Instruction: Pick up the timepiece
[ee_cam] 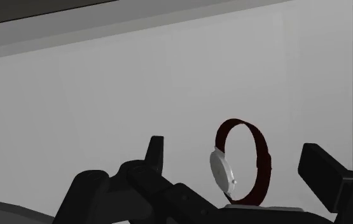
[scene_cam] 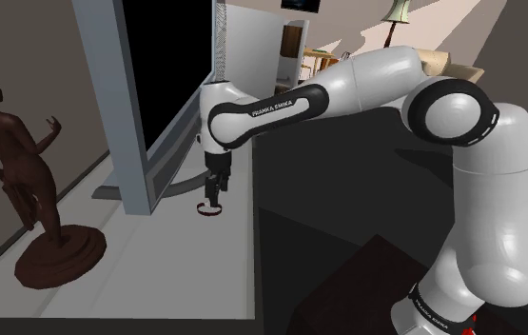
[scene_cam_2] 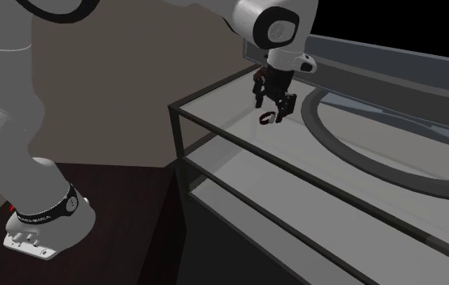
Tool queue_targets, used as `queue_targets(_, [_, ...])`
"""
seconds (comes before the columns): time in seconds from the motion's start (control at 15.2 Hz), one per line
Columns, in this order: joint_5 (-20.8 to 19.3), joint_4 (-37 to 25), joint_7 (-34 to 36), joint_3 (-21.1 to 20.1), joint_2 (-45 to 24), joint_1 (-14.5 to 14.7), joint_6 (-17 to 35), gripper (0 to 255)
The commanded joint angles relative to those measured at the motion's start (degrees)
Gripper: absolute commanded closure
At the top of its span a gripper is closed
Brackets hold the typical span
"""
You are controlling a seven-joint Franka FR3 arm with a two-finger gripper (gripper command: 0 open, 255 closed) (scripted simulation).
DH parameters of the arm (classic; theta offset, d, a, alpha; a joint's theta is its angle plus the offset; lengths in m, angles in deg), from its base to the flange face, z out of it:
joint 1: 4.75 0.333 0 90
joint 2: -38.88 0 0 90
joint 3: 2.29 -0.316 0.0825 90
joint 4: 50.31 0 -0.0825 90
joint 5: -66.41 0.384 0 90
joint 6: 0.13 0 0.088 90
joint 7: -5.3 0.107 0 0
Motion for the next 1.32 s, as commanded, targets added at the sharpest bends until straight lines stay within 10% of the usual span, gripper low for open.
queue_targets(0.0, [-0.2,0.9,0.0,0.1,-0.8,0.1,1.7,0])
queue_targets(0.13, [-0.2,0.9,0.0,0.1,-0.8,0.1,1.7,0])
queue_targets(0.2, [-0.2,0.9,0.0,0.1,-0.8,0.1,1.7,255])
queue_targets(1.25, [0.2,-1.8,0.0,-0.1,1.1,0.0,-2.8,255])
